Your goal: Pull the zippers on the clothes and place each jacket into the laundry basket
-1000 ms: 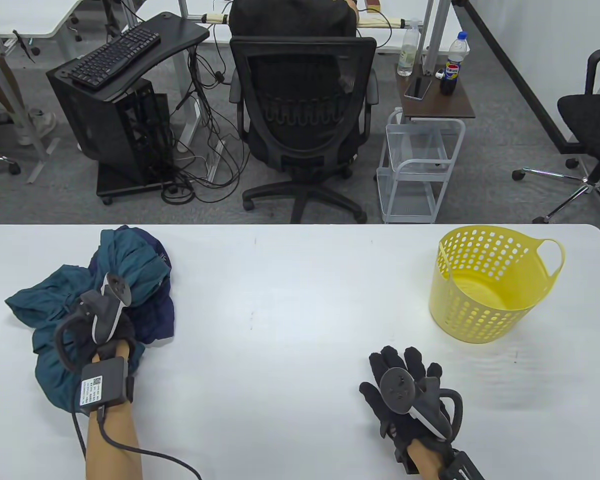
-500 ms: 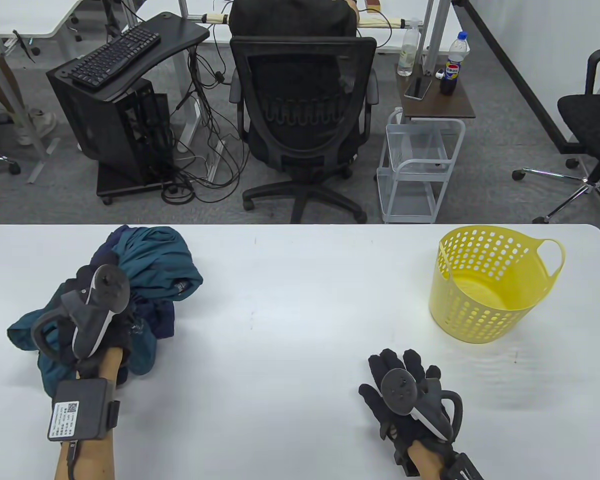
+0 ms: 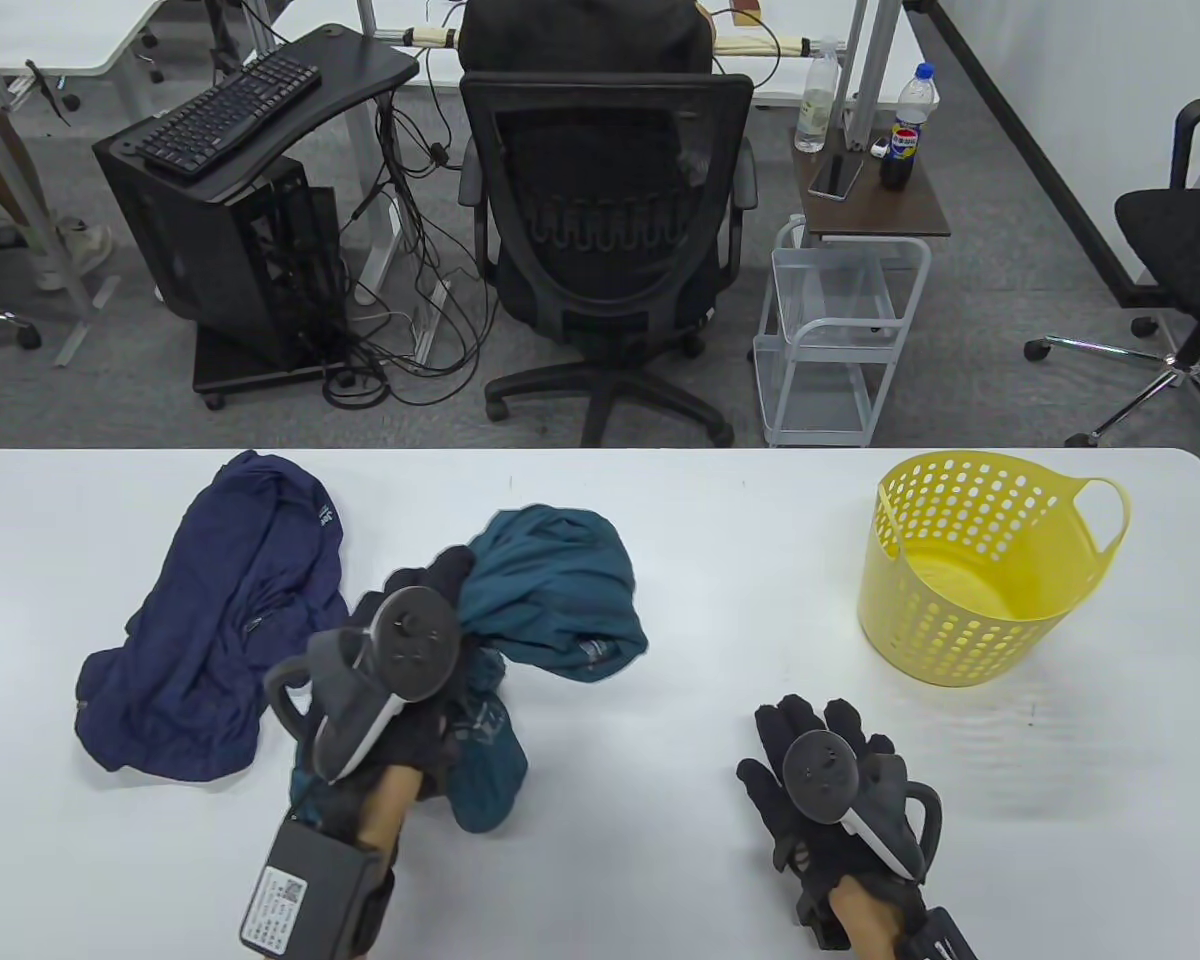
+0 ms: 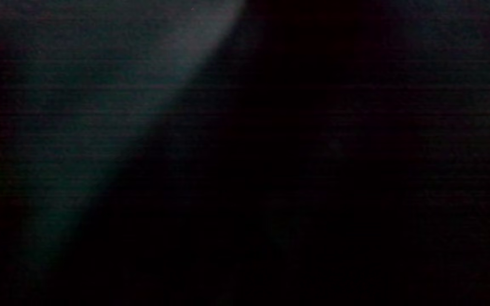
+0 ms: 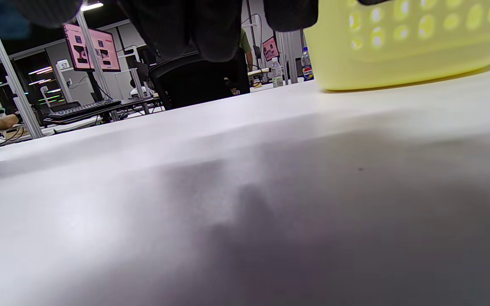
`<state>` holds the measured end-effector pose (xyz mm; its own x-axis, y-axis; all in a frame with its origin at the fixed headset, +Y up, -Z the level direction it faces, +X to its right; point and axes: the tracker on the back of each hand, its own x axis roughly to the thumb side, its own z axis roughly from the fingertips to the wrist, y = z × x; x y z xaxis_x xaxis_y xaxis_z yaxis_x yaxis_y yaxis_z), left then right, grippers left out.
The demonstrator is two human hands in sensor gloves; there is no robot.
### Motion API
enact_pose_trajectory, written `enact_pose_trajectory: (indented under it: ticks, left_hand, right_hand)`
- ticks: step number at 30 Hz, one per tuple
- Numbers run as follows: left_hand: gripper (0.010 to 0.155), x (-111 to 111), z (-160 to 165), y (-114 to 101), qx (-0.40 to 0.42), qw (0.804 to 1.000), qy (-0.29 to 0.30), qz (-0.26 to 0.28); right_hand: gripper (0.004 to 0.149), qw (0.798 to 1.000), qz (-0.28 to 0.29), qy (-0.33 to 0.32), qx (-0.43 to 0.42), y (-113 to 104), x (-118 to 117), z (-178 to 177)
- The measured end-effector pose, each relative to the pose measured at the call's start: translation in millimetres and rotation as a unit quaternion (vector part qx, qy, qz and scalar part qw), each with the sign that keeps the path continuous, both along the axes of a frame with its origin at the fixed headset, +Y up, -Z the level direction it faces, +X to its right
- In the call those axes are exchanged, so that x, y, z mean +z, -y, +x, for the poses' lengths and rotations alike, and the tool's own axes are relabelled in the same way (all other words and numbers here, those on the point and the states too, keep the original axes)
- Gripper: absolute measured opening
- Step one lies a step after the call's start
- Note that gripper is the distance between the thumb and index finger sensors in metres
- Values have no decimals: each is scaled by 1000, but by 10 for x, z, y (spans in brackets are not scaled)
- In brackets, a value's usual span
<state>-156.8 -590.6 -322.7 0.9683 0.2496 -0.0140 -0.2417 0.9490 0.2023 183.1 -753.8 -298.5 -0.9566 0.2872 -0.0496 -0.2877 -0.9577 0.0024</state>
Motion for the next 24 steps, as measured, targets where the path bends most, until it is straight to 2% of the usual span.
enact_pose_trajectory:
  ticks: [1,3,6,10,11,13,15,20,22,24]
  left_hand:
    - [57,-10,75,131,5,1000,10,-21]
    - [57,-49,295,543,7,996,39,-80]
    - [58,-92,530,1060,-33,988,63,-138]
    - [65,-95,674,1550,-95,982,62,-152]
    - [67,-102,690,1616,-102,979,67,-161]
    - [71,-99,690,1693,-124,970,69,-199]
    - [74,-76,680,1702,-121,972,74,-190]
    - [85,-28,603,1617,-91,966,108,-215]
    - [90,4,558,1562,-74,963,125,-225]
    - [92,35,507,1491,-55,962,135,-230]
  right_hand:
    - [63,1000,0,2,0,2,-3,9]
    - [62,1000,-4,11,0,15,-18,49]
    - [60,1000,-9,21,-2,25,-29,97]
    - [61,999,-21,26,-8,41,-49,144]
    - [63,999,-24,24,-11,43,-52,148]
    - [70,999,-34,14,-24,42,-57,149]
    - [79,998,-45,-7,-44,34,-51,131]
    - [101,992,-83,-70,-56,101,-66,-63]
    - [110,992,-97,-72,-42,159,-103,-142]
    - [112,992,-97,-68,-36,200,-153,-196]
